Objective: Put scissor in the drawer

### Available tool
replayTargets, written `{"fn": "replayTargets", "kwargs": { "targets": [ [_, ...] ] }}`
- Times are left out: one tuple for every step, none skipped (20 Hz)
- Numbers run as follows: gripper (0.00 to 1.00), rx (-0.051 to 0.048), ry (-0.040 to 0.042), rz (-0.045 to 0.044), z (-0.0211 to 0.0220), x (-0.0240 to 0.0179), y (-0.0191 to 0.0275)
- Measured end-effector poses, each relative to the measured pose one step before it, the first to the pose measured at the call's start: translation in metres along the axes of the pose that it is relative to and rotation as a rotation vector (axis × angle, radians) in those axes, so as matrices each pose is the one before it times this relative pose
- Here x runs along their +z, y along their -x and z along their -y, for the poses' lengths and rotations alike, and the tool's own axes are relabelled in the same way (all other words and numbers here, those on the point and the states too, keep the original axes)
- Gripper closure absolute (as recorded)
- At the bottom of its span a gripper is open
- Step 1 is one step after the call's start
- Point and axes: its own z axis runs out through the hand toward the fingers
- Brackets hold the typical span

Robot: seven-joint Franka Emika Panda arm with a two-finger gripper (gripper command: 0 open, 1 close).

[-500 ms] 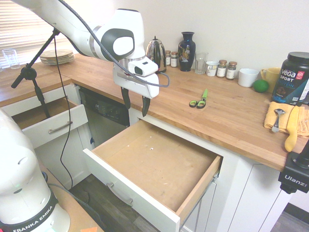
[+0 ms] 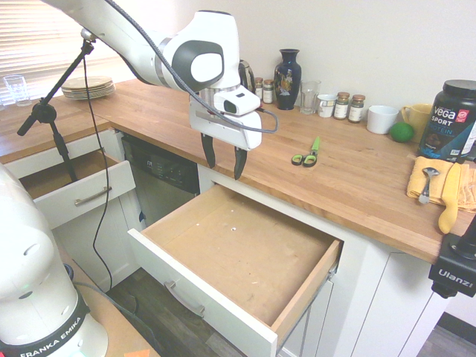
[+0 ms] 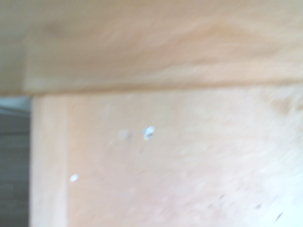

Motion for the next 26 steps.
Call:
{"fn": "replayTargets", "kwargs": {
  "targets": [
    [0.00, -0.00549, -0.00170, 0.00021, -0.00113, -0.00169, -0.00975],
    [0.00, -0.00784, -0.00053, 0.00281, -0.00148, -0.00160, -0.01076],
    [0.00, -0.01023, 0.00189, 0.00396, -0.00194, -0.00167, -0.01204],
    [0.00, -0.00989, 0.00296, 0.00265, -0.00193, -0.00214, -0.01313],
    [0.00, -0.00947, -0.00101, -0.00458, -0.00050, -0.00274, -0.01377],
    [0.00, -0.00911, -0.00101, -0.00496, 0.00041, -0.00201, -0.01416],
    [0.00, -0.00328, 0.00261, -0.00579, 0.00132, -0.00179, -0.01455],
    [0.00, -0.00216, 0.00531, -0.00601, 0.00303, -0.00105, -0.01414],
    [0.00, 0.00031, 0.00689, -0.00292, 0.00448, 0.00015, -0.01271],
    [0.00, 0.00141, 0.00406, -0.00296, 0.00585, 0.00119, -0.01185],
    [0.00, 0.00024, 0.00251, -0.00214, 0.00701, 0.00170, -0.01103],
    [0.00, -0.00412, 0.00356, 0.00010, 0.00812, 0.00199, -0.01018],
    [0.00, -0.00907, 0.00206, 0.00004, 0.00894, 0.00161, -0.01011],
    [0.00, -0.01109, 0.00187, -0.00081, 0.00889, 0.00166, -0.00997],
    [0.00, -0.00736, 0.00191, -0.00245, 0.00851, 0.00217, -0.00959],
    [0.00, -0.00414, 0.00267, -0.00171, 0.00884, 0.00288, -0.00996],
    [0.00, -0.00190, 0.00205, -0.00090, 0.00784, 0.00237, -0.00909],
    [0.00, -0.00031, 0.00001, -0.00010, 0.00762, 0.00198, -0.00884],
    [0.00, -0.00027, 0.00044, 0.00179, 0.00739, 0.00157, -0.00824],
    [0.00, -0.00168, -0.00021, -0.00020, 0.00772, 0.00098, -0.00760],
    [0.00, -0.00258, -0.00122, -0.00207, 0.00774, 0.00043, -0.00657],
    [0.00, -0.00156, -0.00212, 0.00054, 0.00728, 0.00091, -0.00506],
    [0.00, -0.00040, -0.00330, 0.00064, 0.00756, 0.00062, -0.00442],
    [0.00, 0.00126, -0.00154, 0.00220, 0.00725, 0.00143, -0.00368],
    [0.00, 0.00211, -0.00244, 0.00259, 0.00646, 0.00119, -0.00352],
    [0.00, 0.00188, -0.00232, 0.00299, 0.00552, 0.00219, -0.00331]
  ]
}}
